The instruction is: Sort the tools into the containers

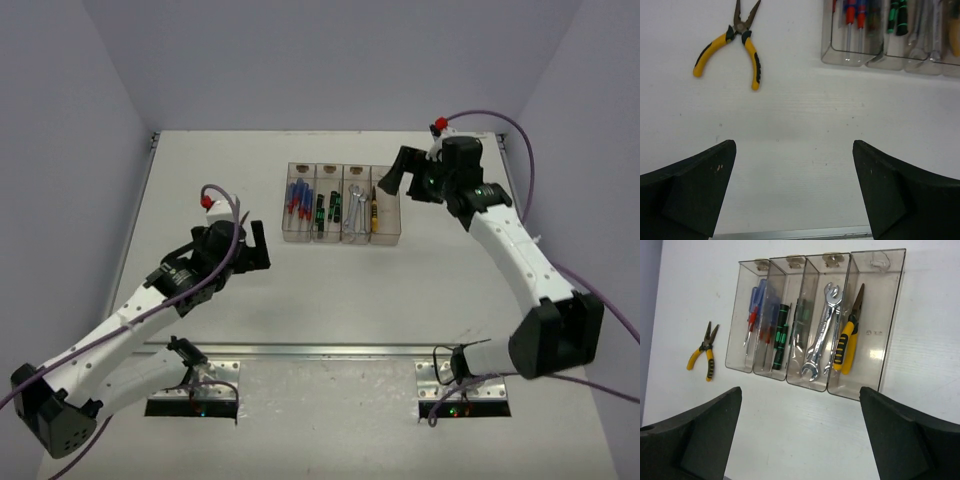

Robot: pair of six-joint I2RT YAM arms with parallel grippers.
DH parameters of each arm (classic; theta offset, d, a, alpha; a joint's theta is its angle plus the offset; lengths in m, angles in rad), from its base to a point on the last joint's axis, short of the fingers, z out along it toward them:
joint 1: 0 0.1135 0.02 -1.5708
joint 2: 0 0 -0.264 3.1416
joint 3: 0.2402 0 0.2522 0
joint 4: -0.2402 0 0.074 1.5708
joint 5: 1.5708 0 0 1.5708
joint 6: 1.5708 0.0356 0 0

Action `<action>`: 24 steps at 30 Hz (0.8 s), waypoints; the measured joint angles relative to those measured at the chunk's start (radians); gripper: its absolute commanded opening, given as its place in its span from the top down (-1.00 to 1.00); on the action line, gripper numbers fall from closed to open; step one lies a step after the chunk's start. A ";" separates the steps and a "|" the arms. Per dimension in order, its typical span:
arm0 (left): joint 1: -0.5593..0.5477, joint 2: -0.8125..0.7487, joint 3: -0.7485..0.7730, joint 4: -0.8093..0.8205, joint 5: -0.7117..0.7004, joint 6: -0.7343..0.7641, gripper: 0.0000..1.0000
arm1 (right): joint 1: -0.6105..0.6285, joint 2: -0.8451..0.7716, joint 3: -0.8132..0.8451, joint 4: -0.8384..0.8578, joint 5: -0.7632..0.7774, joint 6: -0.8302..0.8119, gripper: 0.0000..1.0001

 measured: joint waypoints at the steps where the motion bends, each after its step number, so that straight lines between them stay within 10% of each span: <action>1: 0.010 0.048 0.004 -0.002 -0.008 -0.016 -1.00 | 0.004 -0.055 -0.049 -0.005 0.000 -0.022 -0.98; 9: 0.528 0.304 -0.010 0.083 0.179 -0.061 -1.00 | 0.005 -0.212 -0.391 -0.070 -0.054 -0.161 -0.98; 24: 0.691 0.959 0.300 0.115 0.292 0.086 -0.64 | 0.005 -0.207 -0.399 -0.055 -0.121 -0.213 -0.98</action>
